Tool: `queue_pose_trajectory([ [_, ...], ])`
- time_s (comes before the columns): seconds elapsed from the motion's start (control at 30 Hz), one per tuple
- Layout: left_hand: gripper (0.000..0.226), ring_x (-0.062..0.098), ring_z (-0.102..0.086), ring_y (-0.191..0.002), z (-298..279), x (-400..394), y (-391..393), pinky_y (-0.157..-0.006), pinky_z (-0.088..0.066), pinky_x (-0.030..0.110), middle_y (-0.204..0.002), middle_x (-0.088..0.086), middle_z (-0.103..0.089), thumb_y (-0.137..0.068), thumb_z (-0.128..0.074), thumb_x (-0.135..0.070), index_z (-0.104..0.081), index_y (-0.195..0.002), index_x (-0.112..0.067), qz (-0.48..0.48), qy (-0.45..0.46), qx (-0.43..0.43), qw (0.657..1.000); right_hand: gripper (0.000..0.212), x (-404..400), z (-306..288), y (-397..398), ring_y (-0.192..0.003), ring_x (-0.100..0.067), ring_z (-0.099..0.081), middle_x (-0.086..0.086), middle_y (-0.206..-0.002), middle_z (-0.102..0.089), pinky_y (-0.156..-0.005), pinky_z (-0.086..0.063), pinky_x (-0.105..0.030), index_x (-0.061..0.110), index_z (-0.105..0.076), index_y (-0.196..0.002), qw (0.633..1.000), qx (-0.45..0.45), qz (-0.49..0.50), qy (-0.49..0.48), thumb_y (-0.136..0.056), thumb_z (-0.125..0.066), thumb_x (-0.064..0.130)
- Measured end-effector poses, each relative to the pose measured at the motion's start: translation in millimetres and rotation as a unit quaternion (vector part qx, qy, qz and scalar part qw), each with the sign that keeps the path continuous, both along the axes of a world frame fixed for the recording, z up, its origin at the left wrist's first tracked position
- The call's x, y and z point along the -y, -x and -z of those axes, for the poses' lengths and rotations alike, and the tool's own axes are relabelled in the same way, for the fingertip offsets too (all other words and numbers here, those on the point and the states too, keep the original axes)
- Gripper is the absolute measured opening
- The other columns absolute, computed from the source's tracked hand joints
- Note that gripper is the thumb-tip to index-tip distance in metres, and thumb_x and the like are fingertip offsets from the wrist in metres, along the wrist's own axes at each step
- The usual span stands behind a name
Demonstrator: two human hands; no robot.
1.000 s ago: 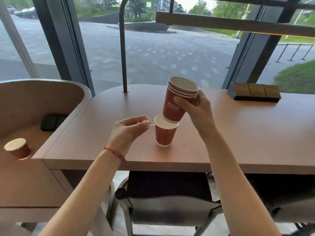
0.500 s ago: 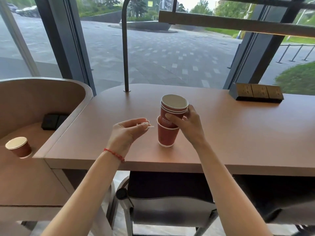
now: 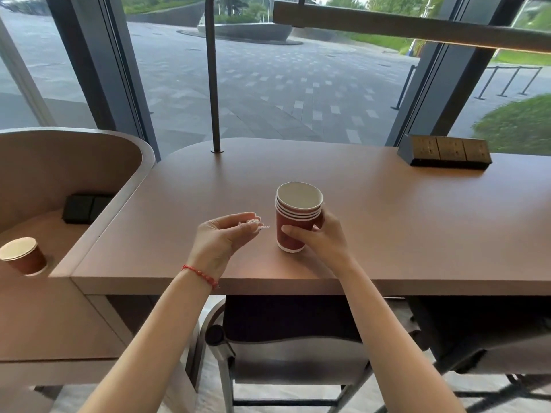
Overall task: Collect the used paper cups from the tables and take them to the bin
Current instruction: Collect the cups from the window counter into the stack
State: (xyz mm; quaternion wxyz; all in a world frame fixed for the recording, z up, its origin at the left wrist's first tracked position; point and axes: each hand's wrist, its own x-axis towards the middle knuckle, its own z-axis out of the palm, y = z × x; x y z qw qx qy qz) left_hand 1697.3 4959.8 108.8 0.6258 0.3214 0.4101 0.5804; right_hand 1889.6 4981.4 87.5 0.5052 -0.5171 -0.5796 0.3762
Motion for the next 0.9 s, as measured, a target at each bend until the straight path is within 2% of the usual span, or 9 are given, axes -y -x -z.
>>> queue_pose_trajectory([
  [0.13, 0.026, 0.022, -0.072, -0.071, 5, -2, 1, -0.065, -0.057, 0.021, -0.077, 0.013, -0.074, -0.054, -0.074, -0.001, -0.071, -0.08, 0.001, 0.017, 0.001, 0.007, 1.0, 0.054, 9, -2, -4, -0.082, 0.01, -0.062, 0.008, -0.097, -0.066, -0.068, -0.046, -0.006, 0.011, -0.057, -0.114, 1.0, -0.012, 0.025, -0.005, -0.066, -0.083, 0.008],
  [0.27, 0.023, 0.024, -0.072, -0.074, 9, -4, -5, -0.065, -0.056, 0.021, -0.079, 0.014, -0.074, -0.052, -0.076, -0.004, -0.074, -0.075, -0.003, 0.047, 0.0, 0.012, 0.999, 0.053, 23, -4, -16, -0.078, 0.011, -0.062, 0.008, -0.093, -0.065, -0.067, -0.047, -0.006, 0.006, -0.058, -0.114, 0.998, -0.017, 0.063, 0.001, -0.067, -0.082, 0.007],
  [0.43, 0.023, 0.024, -0.072, -0.076, 13, -2, -28, -0.066, -0.056, 0.021, -0.08, 0.014, -0.074, -0.053, -0.076, -0.004, -0.074, -0.075, -0.003, 0.105, 0.001, 0.016, 0.994, 0.041, 51, -6, -38, -0.081, 0.006, -0.064, 0.013, -0.09, -0.067, -0.072, -0.05, -0.008, 0.023, -0.06, -0.099, 0.993, -0.038, 0.111, 0.014, -0.067, -0.081, 0.009],
  [0.57, 0.025, 0.023, -0.072, -0.078, 17, 6, -57, -0.066, -0.055, 0.02, -0.082, 0.014, -0.074, -0.053, -0.076, -0.004, -0.074, -0.077, -0.002, 0.151, 0.015, 0.016, 0.988, 0.04, 80, -4, -60, -0.09, -0.007, -0.067, 0.009, -0.092, -0.07, -0.076, -0.053, -0.018, 0.023, -0.062, -0.099, 0.987, -0.064, 0.145, 0.02, -0.066, -0.081, 0.012],
  [0.67, 0.029, 0.023, -0.072, -0.08, 18, 16, -84, -0.065, -0.056, 0.021, -0.084, 0.013, -0.074, -0.054, -0.076, -0.006, -0.072, -0.082, 0.0, 0.186, 0.02, 0.002, 0.982, 0.039, 105, -4, -84, -0.081, 0.004, -0.066, 0.015, -0.085, -0.07, -0.067, -0.051, -0.01, 0.03, -0.061, -0.093, 0.981, -0.074, 0.176, 0.014, -0.065, -0.082, 0.012],
  [0.73, 0.03, 0.023, -0.072, -0.079, 18, 24, -105, -0.064, -0.056, 0.021, -0.083, 0.013, -0.074, -0.055, -0.076, -0.005, -0.071, -0.083, 0.0, 0.208, 0.022, -0.009, 0.978, 0.04, 124, -4, -103, -0.083, 0.005, -0.066, 0.015, -0.088, -0.069, -0.068, -0.05, -0.01, 0.031, -0.06, -0.094, 0.977, -0.081, 0.195, 0.008, -0.065, -0.082, 0.014],
  [0.8, 0.03, 0.022, -0.072, -0.077, 18, 34, -130, -0.063, -0.056, 0.02, -0.082, 0.012, -0.075, -0.056, -0.075, -0.005, -0.07, -0.085, 0.001, 0.23, 0.02, -0.009, 0.973, 0.047, 144, -3, -123, -0.092, -0.001, -0.066, 0.012, -0.096, -0.069, -0.075, -0.053, -0.016, 0.031, -0.059, -0.102, 0.974, -0.092, 0.206, 0.001, -0.062, -0.081, 0.019],
  [0.9, 0.027, 0.021, -0.072, -0.076, 20, 51, -171, -0.063, -0.056, 0.02, -0.081, 0.012, -0.075, -0.059, -0.073, -0.004, -0.07, -0.085, 0.001, 0.262, 0.022, -0.009, 0.965, 0.049, 176, -2, -157, -0.089, 0.001, -0.066, 0.009, -0.098, -0.068, -0.071, -0.051, -0.012, 0.027, -0.058, -0.105, 0.968, -0.105, 0.225, -0.013, -0.062, -0.079, 0.017],
])
